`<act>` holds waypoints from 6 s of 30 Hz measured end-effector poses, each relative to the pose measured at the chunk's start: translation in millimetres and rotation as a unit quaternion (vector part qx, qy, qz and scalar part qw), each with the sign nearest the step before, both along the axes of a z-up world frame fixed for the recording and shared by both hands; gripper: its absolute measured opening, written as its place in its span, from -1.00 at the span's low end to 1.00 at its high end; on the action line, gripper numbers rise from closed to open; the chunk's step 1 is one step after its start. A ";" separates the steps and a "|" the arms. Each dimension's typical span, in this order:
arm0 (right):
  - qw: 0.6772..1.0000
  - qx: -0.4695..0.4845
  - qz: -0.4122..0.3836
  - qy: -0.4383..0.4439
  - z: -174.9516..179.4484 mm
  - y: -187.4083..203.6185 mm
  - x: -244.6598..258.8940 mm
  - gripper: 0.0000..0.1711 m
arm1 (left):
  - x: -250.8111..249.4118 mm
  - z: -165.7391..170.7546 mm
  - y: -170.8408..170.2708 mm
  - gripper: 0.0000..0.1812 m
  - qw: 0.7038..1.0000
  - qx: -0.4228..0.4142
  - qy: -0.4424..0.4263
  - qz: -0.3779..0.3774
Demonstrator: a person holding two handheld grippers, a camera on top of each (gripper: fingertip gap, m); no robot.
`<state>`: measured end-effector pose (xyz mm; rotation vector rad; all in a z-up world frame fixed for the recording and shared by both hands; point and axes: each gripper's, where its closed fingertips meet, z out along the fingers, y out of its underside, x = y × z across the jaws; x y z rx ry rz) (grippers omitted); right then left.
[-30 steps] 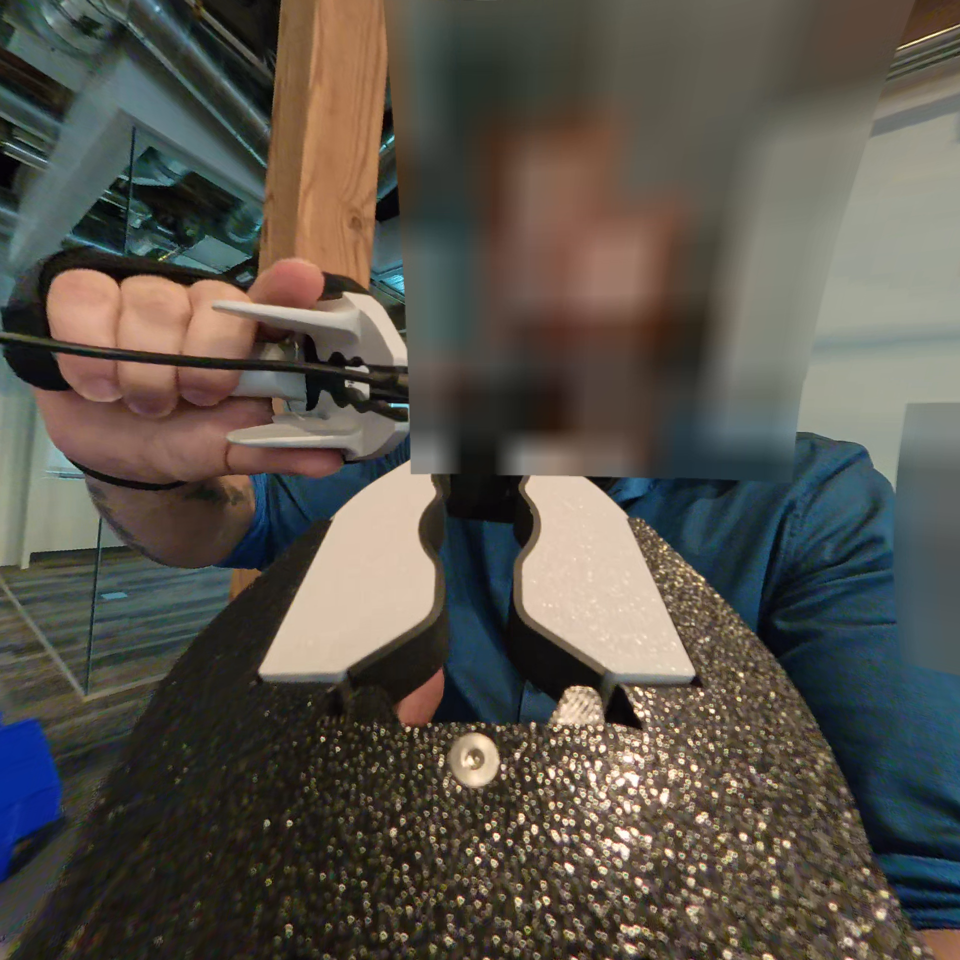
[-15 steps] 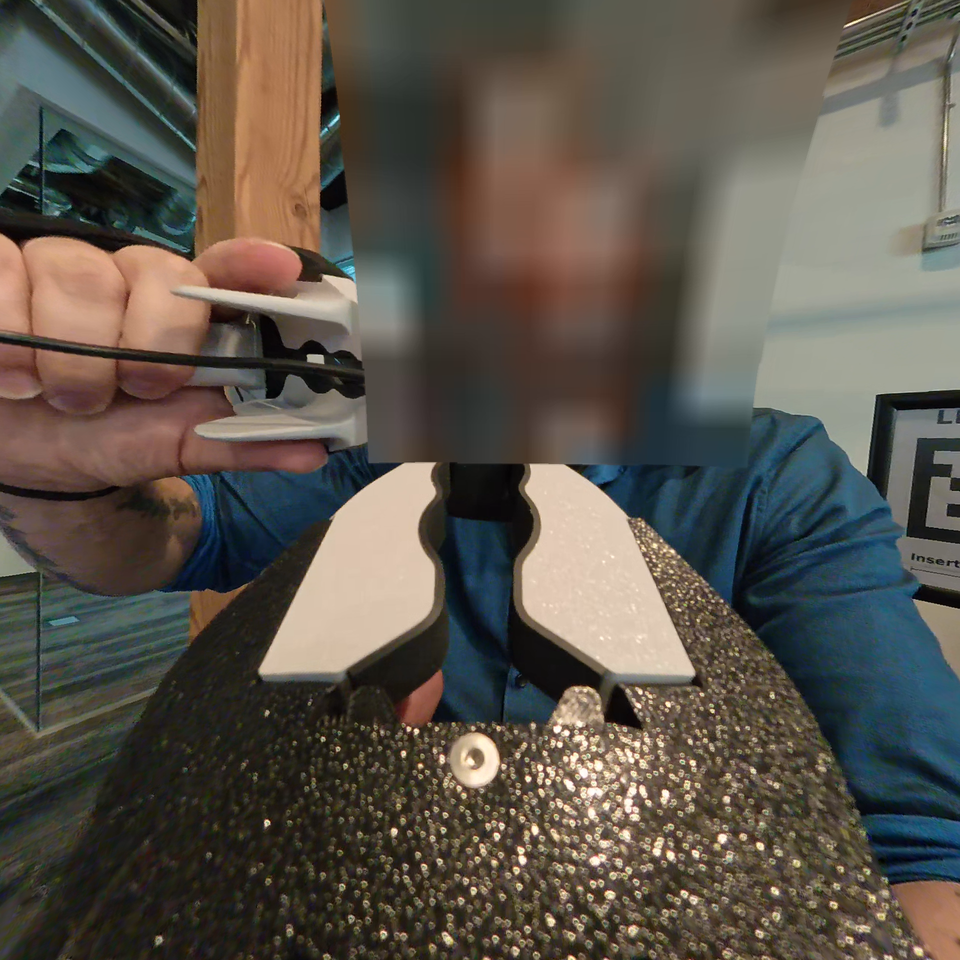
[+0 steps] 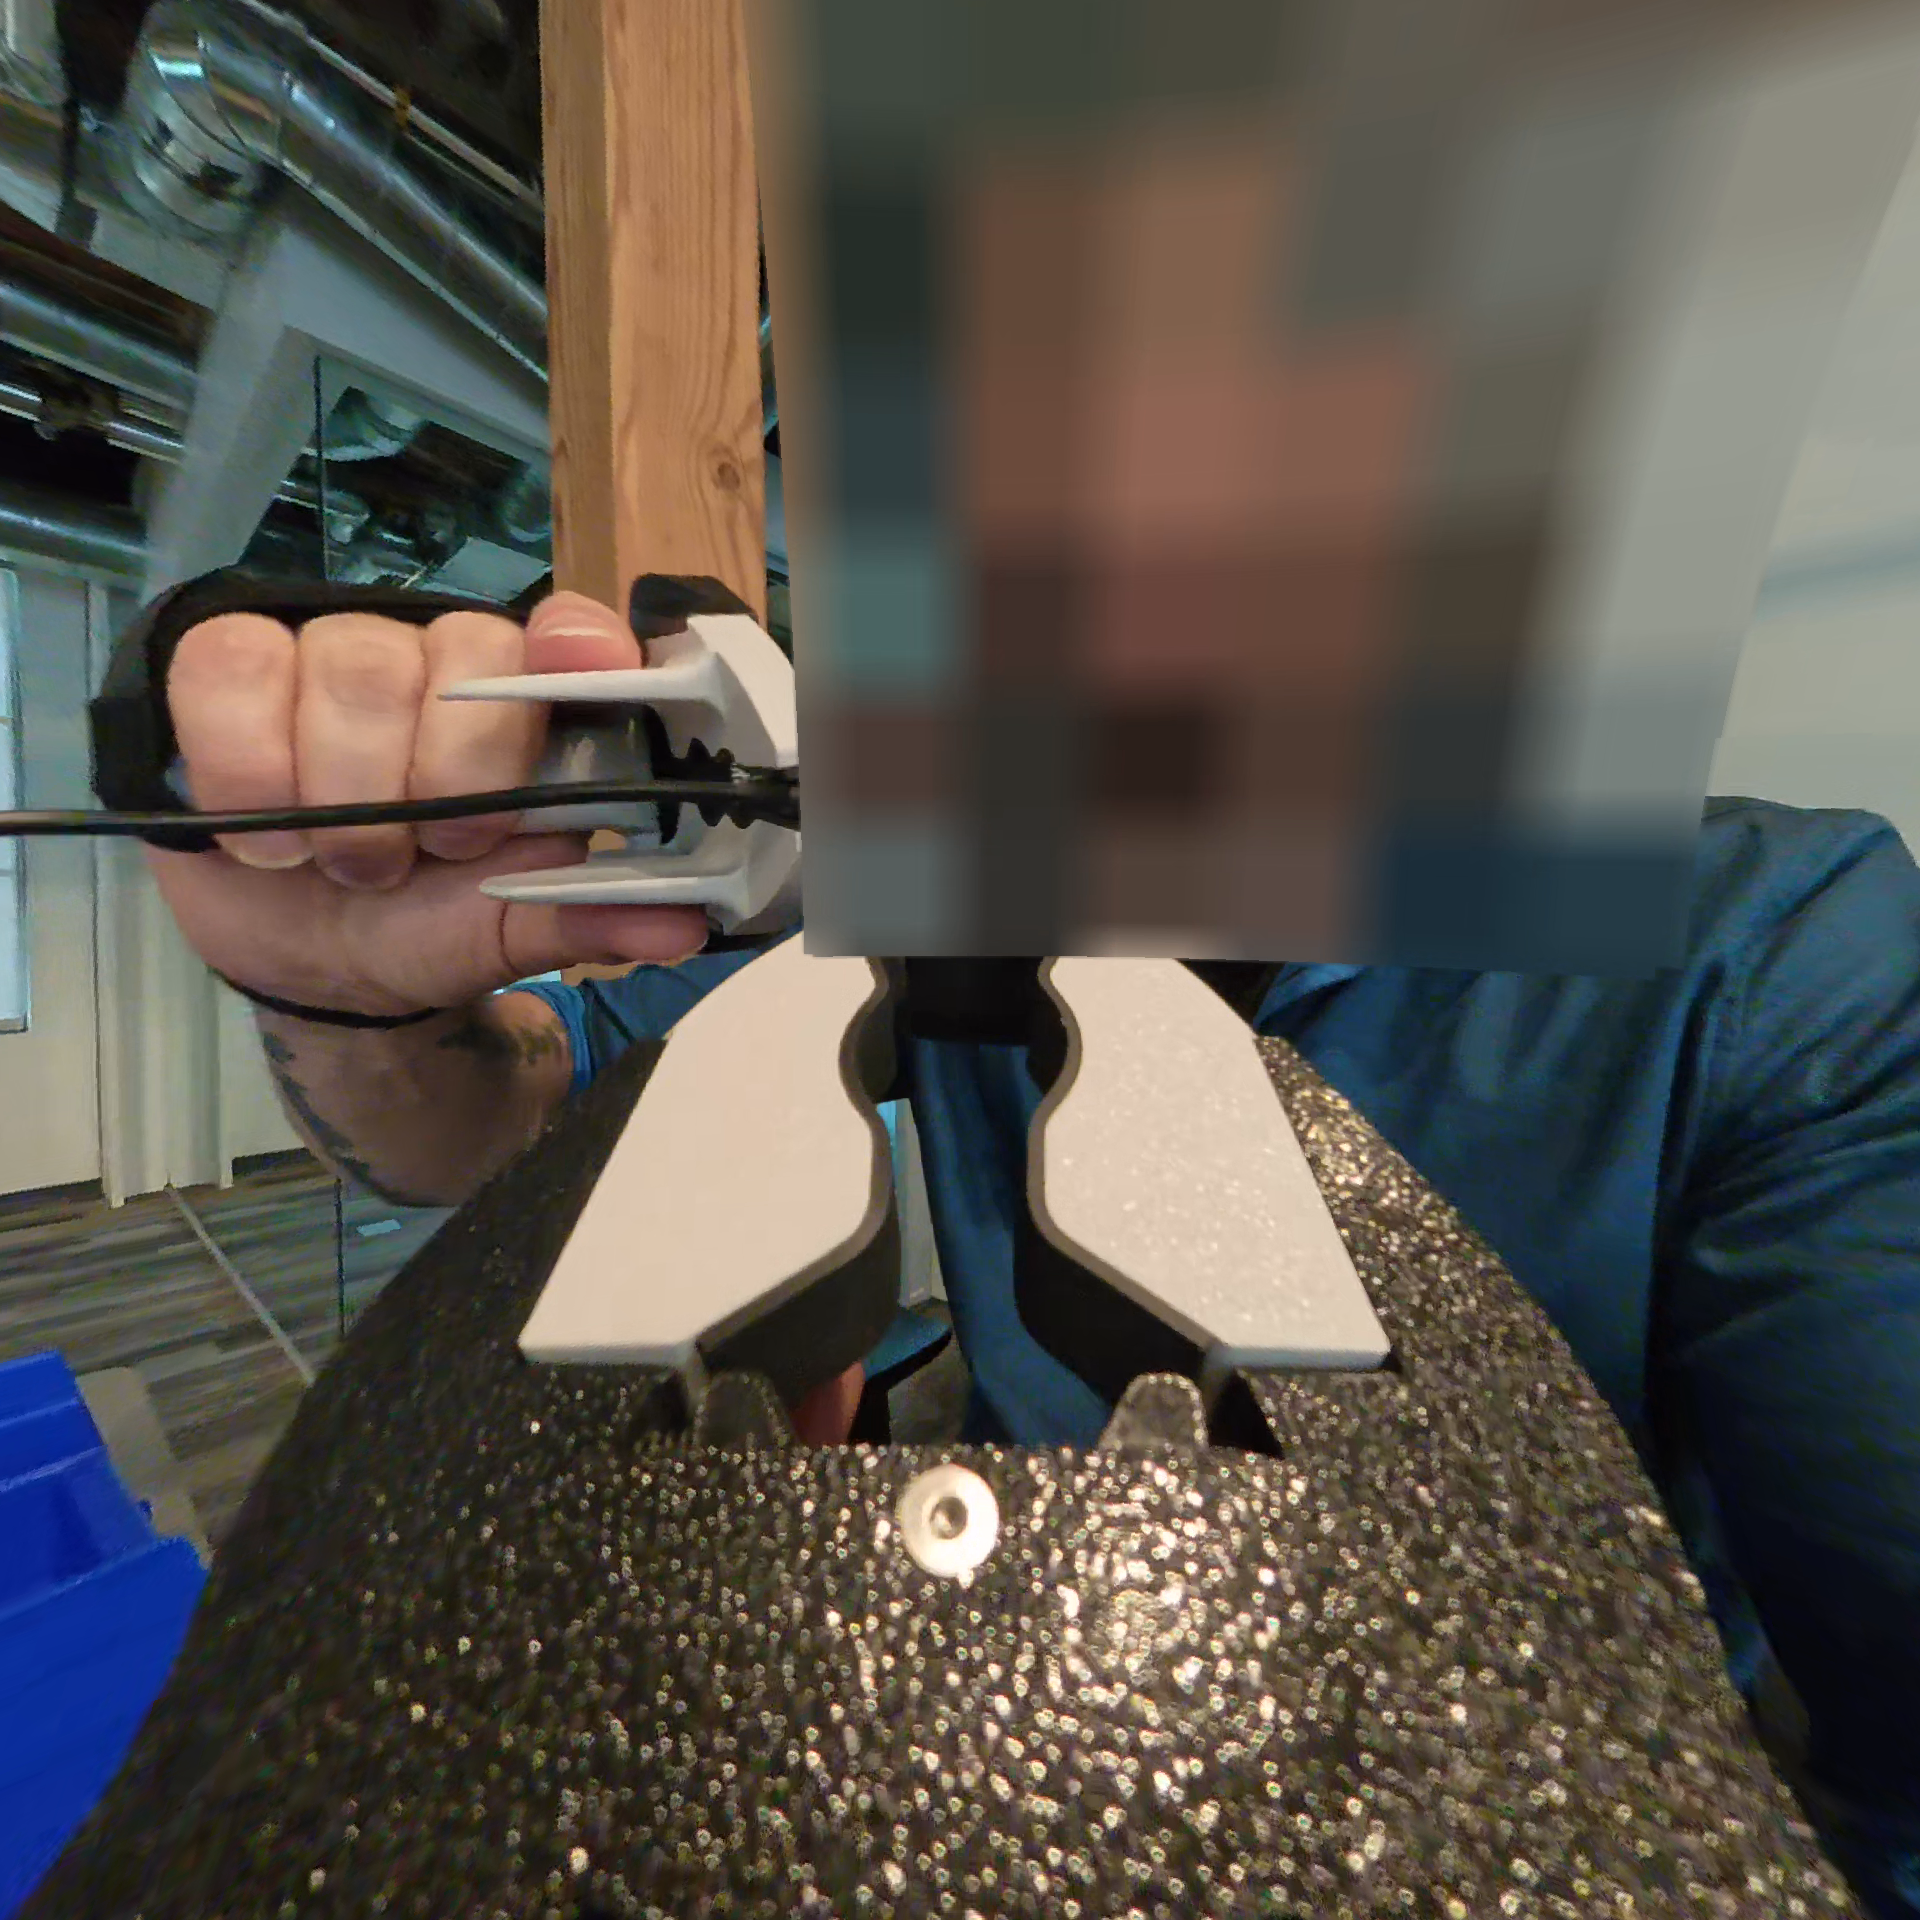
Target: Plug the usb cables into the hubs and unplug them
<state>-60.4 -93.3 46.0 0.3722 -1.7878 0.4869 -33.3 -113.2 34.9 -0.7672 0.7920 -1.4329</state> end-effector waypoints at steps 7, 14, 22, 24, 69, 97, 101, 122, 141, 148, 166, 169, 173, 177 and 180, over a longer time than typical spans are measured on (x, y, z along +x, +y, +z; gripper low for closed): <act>1.000 0.007 -0.020 -0.004 -5.3 9.3 1.4 -0.94 | 6.6 -3.3 9.7 -0.77 0.999 -0.031 0.013 0.001; 0.999 0.005 -0.030 0.014 -3.2 13.8 5.3 -0.94 | 9.9 -0.8 13.7 -0.77 0.999 -0.041 0.021 0.018; 0.997 0.027 -0.056 0.037 -3.7 17.3 3.5 -0.94 | 6.0 -1.4 16.6 -0.77 0.998 -0.057 0.019 0.018; 0.997 0.025 -0.056 0.036 -3.6 15.7 3.6 -0.94 | 7.5 -1.8 15.7 -0.77 0.998 -0.055 0.019 0.012; 0.997 0.009 -0.072 0.026 -13.7 26.7 -9.1 -0.94 | 1.6 -1.9 23.5 -0.76 0.996 -0.090 0.014 0.024; 0.872 -0.372 -0.008 -0.318 16.5 28.1 4.3 -0.64 | -11.2 -8.1 27.9 -0.75 0.977 0.012 0.102 0.188; 0.674 -0.540 0.037 -0.503 14.9 36.4 1.2 -0.70 | -24.0 -6.9 32.7 -0.75 0.946 0.059 0.131 0.291; 0.548 -0.555 0.084 -0.620 -16.6 30.6 -6.6 -0.94 | -10.0 -44.8 67.6 -0.75 0.728 0.171 0.428 0.508; 0.524 -0.524 0.094 -0.665 -27.5 25.0 -0.5 -0.92 | -10.2 -50.1 63.4 -0.75 0.723 0.175 0.447 0.496; 0.586 -0.497 0.063 -0.637 -28.6 25.4 1.9 -0.91 | -6.9 -50.2 65.0 -0.75 0.732 0.158 0.448 0.489; 0.647 -0.456 0.039 -0.609 -32.9 30.1 15.0 -0.90 | 3.6 -52.1 69.4 -0.75 0.723 0.167 0.460 0.487; 0.645 -0.455 0.035 -0.613 -33.8 31.0 16.4 -0.90 | 4.5 -52.8 70.4 -0.75 0.722 0.171 0.461 0.487; 0.636 -0.475 0.044 -0.606 -30.1 31.5 15.1 -0.90 | 3.2 -48.4 71.5 -0.75 0.721 0.174 0.449 0.498; 0.636 -0.490 0.053 -0.593 -27.6 31.5 14.0 -0.90 | 1.6 -45.5 71.6 -0.75 0.718 0.176 0.443 0.507; 0.636 -0.492 0.056 -0.591 -27.0 30.8 14.6 -0.90 | 2.9 -44.6 70.7 -0.75 0.727 0.173 0.435 0.501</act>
